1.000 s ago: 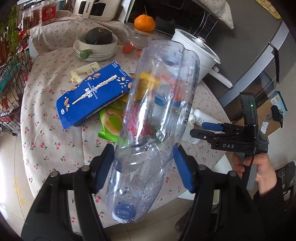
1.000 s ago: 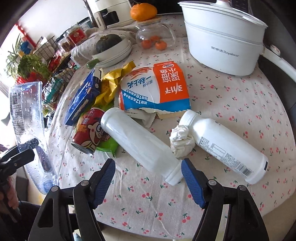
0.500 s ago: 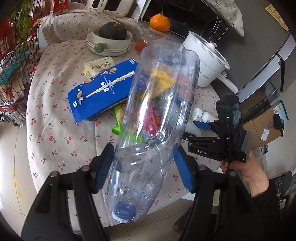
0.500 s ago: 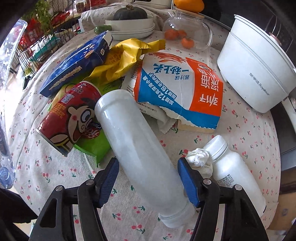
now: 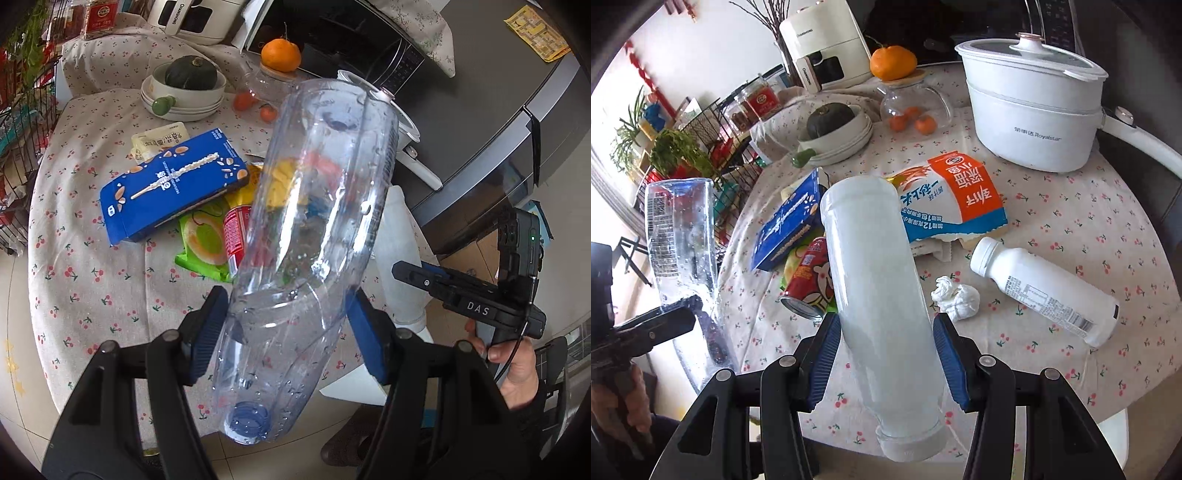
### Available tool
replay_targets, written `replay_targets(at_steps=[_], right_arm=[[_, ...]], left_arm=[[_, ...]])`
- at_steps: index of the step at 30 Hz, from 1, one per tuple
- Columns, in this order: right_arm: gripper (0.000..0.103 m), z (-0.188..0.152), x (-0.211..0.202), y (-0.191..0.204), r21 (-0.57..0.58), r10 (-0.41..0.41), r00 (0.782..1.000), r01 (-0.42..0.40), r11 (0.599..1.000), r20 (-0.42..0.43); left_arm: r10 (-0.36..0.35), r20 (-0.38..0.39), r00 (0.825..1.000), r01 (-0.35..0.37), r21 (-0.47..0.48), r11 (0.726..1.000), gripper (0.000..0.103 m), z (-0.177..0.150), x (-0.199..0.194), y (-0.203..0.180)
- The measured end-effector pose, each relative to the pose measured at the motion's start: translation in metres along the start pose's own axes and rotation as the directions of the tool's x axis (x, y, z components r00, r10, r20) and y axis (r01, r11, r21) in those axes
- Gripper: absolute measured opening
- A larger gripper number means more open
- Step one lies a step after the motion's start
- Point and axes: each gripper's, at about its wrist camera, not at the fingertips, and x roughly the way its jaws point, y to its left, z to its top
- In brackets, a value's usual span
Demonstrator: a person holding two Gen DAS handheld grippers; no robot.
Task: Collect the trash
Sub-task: 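Carry both bottles to the white bin and open both grippers to drop them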
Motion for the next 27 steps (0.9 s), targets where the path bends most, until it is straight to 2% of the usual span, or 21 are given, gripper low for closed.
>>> replay_targets(at_steps=[5, 10, 14, 20, 24, 27], right_arm=[[0.053, -0.03, -0.05, -0.033, 0.094, -0.047, 0.998, 0.044, 0.995, 0.032], [0.053, -0.078, -0.074, -0.085, 0.209, -0.109, 0.994, 0.111, 0.972, -0.017], [0.053, -0.119, -0.075, -0.133, 0.312, -0.141, 0.986, 0.162, 0.936, -0.089], [0.053, -0.167, -0.065, -0.188, 0.44, -0.162, 0.967, 0.236, 0.867, -0.198], [0.052, -0.189, -0.049, -0.21, 0.507, -0.113, 0.959, 0.236, 0.829, -0.261], [0.052, -0.195, -0.038, -0.219, 0.542, -0.085, 0.958, 0.228, 0.809, -0.275]], left_arm=[[-0.063, -0.035, 0.997, 0.065, 0.05, 0.997, 0.067, -0.008, 0.015, -0.032], [-0.127, -0.104, 0.986, 0.138, 0.108, 0.985, 0.067, -0.023, 0.041, -0.072], [-0.153, -0.158, 0.976, 0.175, 0.142, 0.974, 0.067, -0.039, 0.062, -0.099], [-0.147, -0.224, 0.963, 0.191, 0.187, 0.964, 0.067, -0.058, 0.085, -0.122], [-0.137, -0.255, 0.957, 0.195, 0.219, 0.956, 0.067, -0.065, 0.093, -0.134], [-0.148, -0.266, 0.953, 0.21, 0.224, 0.952, 0.067, -0.068, 0.097, -0.141]])
